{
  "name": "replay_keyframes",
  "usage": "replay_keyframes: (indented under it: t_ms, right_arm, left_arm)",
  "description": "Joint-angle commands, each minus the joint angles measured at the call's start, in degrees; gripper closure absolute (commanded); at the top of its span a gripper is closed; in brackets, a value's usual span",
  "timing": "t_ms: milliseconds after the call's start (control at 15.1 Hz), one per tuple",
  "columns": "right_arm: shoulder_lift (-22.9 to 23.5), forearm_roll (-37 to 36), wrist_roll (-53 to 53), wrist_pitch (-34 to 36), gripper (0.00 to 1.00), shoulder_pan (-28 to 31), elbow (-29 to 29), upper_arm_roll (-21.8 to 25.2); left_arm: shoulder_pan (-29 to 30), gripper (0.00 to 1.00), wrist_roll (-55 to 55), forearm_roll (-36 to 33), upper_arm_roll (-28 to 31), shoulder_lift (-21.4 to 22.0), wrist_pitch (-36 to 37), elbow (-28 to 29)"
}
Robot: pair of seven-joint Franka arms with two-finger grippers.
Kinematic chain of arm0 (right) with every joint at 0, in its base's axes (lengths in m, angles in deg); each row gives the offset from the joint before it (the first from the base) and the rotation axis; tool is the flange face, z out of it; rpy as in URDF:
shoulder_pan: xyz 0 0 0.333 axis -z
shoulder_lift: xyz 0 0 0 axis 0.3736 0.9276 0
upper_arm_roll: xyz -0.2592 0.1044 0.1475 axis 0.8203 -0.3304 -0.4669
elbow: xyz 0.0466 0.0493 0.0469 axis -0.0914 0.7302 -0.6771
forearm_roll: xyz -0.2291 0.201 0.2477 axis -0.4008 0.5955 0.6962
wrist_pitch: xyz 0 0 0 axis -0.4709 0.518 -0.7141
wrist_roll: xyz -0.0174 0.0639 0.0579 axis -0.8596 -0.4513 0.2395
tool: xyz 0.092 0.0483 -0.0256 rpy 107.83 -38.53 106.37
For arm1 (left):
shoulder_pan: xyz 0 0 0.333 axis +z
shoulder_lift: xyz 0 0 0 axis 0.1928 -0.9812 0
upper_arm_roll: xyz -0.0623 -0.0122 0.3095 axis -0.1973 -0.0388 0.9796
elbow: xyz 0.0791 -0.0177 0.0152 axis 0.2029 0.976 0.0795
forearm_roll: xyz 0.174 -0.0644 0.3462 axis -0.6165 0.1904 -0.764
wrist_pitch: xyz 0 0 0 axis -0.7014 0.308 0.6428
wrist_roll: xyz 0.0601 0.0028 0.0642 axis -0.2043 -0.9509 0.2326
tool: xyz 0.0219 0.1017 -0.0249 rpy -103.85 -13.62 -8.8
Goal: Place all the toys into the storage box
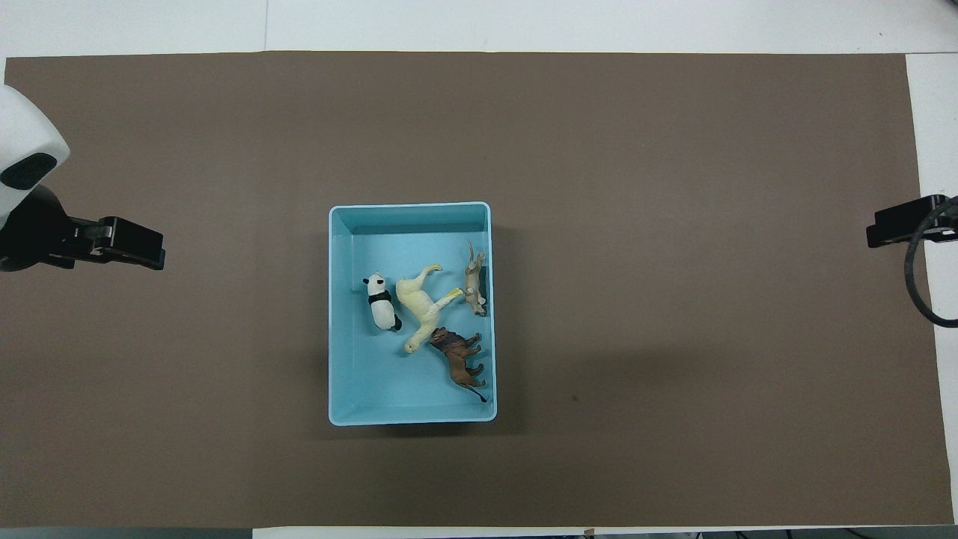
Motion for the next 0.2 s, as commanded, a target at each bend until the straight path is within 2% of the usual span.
replay_keyframes:
  t_ms: [0,133]
  right_arm:
    - [-1.1,-0.2,-1.6,-1.2,0.0,1.0,1.4,-1.2]
    - [-1.1,-0.2,-1.6,-1.2,0.0,1.1,1.4,-1.2]
  left_arm:
    - [-0.4,0.0,-0.5,0.7,0.7,1.8,-0.9,2.1]
    - [-0.4,0.0,-0.6,0.7,0.7,1.8,-0.9,2.1]
